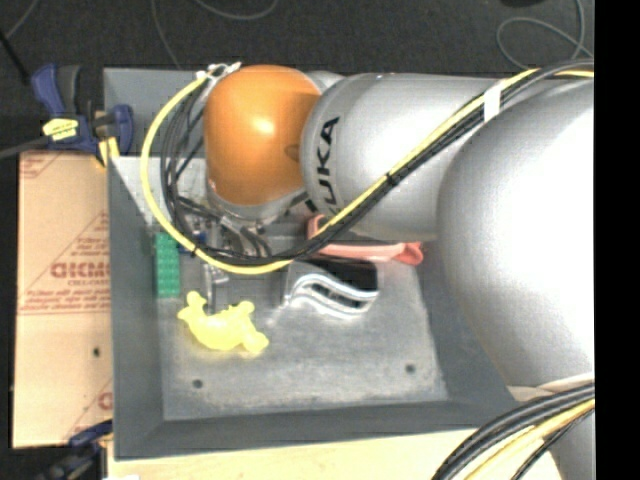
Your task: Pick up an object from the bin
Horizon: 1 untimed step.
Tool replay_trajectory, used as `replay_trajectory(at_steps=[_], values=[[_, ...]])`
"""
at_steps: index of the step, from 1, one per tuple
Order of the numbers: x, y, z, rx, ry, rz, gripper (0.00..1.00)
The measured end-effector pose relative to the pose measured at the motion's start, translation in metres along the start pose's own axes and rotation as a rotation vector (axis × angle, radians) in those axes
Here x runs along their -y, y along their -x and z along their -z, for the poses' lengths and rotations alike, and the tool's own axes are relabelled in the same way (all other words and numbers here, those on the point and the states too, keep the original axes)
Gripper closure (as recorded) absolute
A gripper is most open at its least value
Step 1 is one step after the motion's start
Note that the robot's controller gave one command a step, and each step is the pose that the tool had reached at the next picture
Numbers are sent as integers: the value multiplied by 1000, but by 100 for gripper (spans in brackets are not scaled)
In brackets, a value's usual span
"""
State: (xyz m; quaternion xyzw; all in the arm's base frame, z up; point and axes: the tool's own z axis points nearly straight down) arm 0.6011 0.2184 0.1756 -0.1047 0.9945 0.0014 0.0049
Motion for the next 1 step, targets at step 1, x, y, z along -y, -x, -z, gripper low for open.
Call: replay_trajectory(at_steps=[1], values=[[-4, -18, -50, 2, 0, 1, 0]])
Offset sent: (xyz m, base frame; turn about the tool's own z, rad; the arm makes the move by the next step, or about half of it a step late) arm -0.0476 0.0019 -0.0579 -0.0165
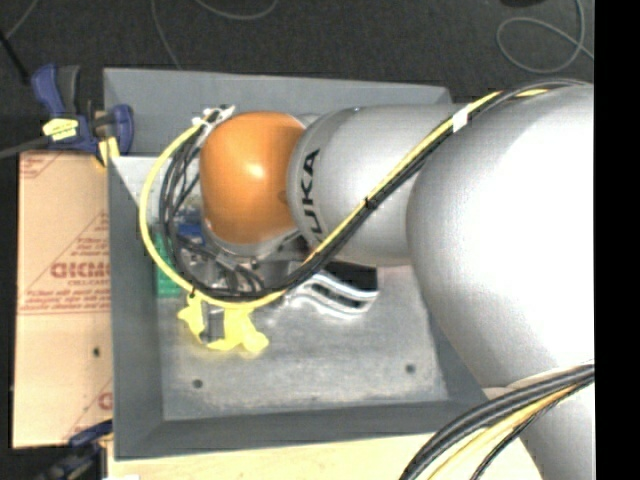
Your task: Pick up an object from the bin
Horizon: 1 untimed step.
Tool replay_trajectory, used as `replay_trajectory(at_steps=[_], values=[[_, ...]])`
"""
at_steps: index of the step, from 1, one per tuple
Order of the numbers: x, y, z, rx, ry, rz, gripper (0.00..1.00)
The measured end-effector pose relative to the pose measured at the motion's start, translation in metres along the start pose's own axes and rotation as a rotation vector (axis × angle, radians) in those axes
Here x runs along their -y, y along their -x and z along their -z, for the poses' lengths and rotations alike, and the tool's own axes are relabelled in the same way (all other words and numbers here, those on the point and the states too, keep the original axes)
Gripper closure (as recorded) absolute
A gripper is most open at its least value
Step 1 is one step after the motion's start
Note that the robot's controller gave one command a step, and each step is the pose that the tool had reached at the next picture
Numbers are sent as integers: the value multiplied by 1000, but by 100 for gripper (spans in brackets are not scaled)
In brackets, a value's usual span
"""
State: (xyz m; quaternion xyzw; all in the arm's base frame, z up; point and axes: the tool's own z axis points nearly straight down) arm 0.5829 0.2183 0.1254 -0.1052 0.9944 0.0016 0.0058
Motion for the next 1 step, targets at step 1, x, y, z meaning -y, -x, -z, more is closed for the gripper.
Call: replay_trajectory(at_steps=[1], values=[[-5, -26, -15, -9, -1, 14, 0]])
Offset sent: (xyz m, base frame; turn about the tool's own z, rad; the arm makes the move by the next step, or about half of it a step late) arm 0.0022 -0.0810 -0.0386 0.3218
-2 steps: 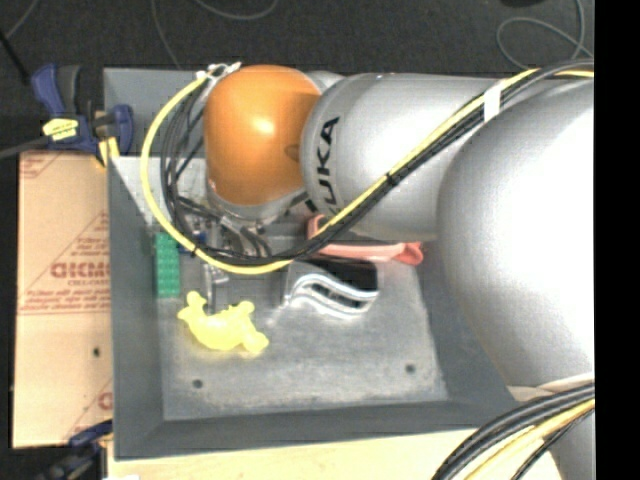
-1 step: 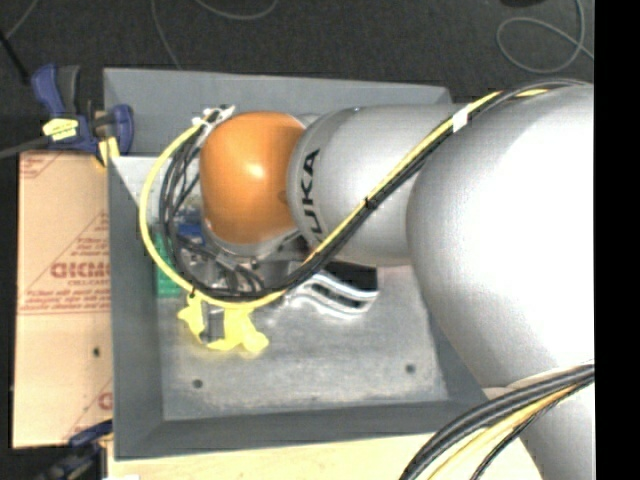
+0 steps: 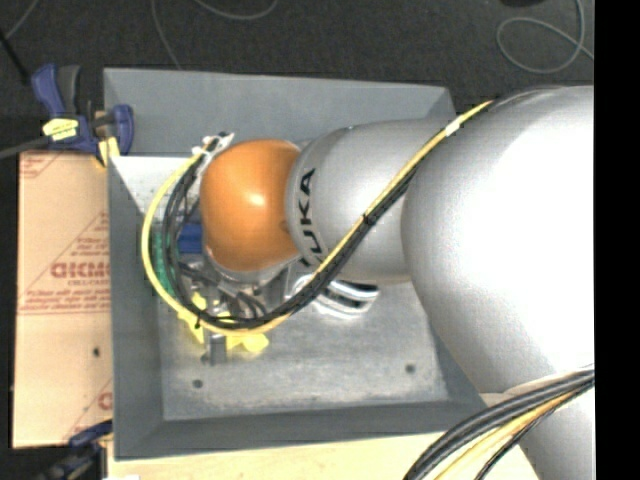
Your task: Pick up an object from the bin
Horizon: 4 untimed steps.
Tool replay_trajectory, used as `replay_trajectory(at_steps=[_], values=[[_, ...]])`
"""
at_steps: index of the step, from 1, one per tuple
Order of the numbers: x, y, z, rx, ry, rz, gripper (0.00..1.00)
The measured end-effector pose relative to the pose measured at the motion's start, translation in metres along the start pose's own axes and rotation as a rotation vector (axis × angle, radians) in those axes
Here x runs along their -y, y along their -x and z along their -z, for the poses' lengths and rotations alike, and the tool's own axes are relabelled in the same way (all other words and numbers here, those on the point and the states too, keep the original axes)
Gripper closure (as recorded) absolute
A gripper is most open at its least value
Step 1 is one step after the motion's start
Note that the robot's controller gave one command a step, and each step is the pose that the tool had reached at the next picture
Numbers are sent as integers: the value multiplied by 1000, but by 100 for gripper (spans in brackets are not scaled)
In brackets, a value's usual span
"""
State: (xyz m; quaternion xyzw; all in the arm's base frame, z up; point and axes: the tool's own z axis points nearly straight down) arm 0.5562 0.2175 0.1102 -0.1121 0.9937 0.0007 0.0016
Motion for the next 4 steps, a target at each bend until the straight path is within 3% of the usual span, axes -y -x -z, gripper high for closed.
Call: replay_trajectory(at_steps=[1, 2, 4], values=[[43, 6, -8, 11, 3, -181, 0], [95, 57, -37, 8, 0, 142, 100], [95, 57, -37, 7, 1, 138, 100]])
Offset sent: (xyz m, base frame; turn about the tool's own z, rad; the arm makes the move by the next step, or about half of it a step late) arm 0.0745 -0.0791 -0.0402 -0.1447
